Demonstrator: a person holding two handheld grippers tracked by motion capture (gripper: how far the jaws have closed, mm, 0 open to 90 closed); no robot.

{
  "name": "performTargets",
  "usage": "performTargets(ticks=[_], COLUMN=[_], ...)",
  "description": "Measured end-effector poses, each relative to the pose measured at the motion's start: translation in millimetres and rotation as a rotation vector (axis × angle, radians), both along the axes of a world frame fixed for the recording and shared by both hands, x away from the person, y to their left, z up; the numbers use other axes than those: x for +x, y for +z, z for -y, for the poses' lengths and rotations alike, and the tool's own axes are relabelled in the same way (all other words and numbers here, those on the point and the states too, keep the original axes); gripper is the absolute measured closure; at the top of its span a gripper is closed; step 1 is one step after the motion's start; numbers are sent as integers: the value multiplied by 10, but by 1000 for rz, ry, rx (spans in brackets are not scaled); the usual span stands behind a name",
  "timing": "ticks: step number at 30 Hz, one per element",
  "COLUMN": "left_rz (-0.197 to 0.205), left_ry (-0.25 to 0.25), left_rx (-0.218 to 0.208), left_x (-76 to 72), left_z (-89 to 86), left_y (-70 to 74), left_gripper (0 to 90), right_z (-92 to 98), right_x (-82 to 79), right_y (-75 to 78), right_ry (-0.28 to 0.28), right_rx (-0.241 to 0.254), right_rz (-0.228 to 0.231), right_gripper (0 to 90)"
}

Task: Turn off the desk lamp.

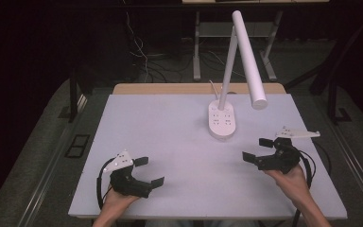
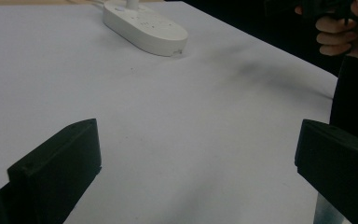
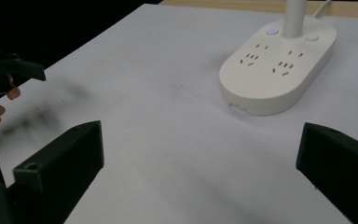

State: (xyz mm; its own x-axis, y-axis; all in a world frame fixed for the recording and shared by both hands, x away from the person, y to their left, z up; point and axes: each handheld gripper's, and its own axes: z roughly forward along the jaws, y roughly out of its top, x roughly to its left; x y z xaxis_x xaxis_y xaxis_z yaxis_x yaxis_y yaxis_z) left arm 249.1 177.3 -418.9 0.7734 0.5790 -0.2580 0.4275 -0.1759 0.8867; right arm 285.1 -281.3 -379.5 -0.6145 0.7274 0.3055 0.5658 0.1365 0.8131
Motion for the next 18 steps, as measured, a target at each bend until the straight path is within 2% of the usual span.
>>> performTargets(ticks=[6, 9, 18], left_rz=[-1, -2, -1], left_ry=[0, -2, -2], left_rx=[1, 2, 2], left_x=[-2, -3, -1], left_z=[0, 4, 11], left_y=[0, 0, -1], left_gripper=[0, 0, 0], right_z=[17, 33, 74], right_x=[-201, -280, -447], right_y=[-144, -190, -290], right_ry=[-13, -18, -29], right_rx=[2, 3, 0], right_rz=[10, -6, 16], right_gripper=[7, 7, 7])
